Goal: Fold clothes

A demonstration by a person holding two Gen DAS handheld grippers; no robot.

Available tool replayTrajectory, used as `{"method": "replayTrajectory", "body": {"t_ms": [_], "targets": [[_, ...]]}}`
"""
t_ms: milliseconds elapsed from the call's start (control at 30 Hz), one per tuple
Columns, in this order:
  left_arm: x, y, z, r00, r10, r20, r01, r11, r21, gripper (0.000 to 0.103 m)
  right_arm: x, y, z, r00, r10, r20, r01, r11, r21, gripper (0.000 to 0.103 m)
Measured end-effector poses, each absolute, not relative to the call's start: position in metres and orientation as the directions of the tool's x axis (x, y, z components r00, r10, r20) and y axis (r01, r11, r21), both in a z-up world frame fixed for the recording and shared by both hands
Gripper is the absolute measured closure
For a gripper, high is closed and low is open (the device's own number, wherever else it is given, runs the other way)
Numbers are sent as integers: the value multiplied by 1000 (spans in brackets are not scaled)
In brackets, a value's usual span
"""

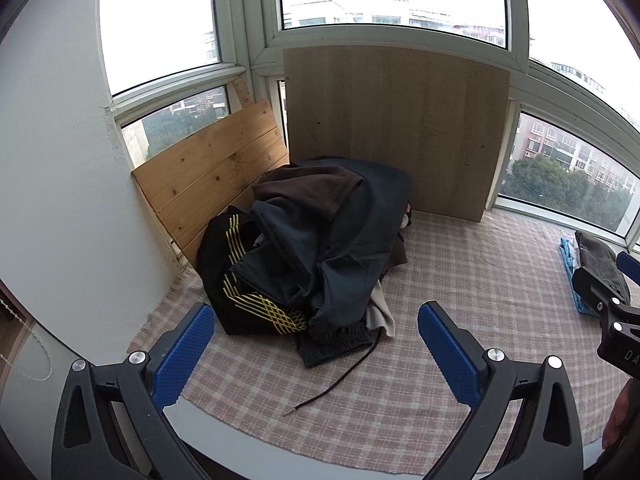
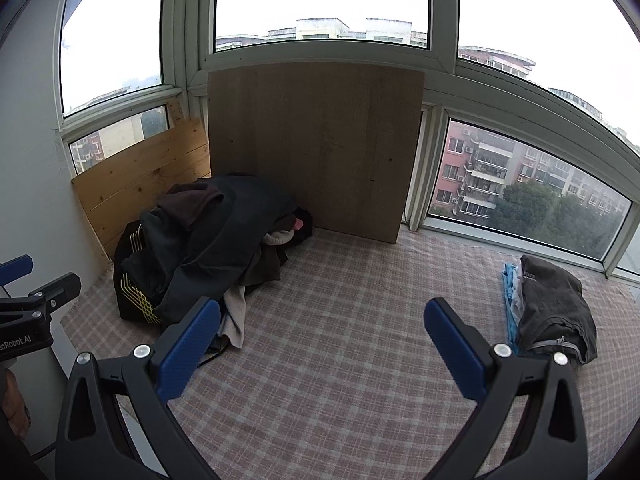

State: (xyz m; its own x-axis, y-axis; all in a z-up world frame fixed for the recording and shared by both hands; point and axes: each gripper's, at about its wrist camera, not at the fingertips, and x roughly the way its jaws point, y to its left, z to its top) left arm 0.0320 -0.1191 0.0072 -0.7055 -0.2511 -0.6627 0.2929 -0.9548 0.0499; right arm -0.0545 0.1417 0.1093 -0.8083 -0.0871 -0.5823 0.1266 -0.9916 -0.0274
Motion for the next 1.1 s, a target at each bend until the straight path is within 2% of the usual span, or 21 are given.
{"method": "replayTrajectory", "body": {"t_ms": [500,767,900,1100], "targets": [[31,-224,19,-697,-364,-618,423,-904,56,1,-99,81,132,-835,-185,-519,212,-977,7,0],[51,-290,36,-794,-356,-493,442,-895,-64,1,-127,55,138,-833,-217,-509,226,-973,45,0],[42,-304,33,-762,-400,-510,467,-884,-4,1,-144,50,125,-823,-184,-537,191,-981,44,0],[21,-306,15,-763,-366,-534,437,-899,-9,1,-174,57,101,-801,-162,-576,160,-986,54,0]]}}
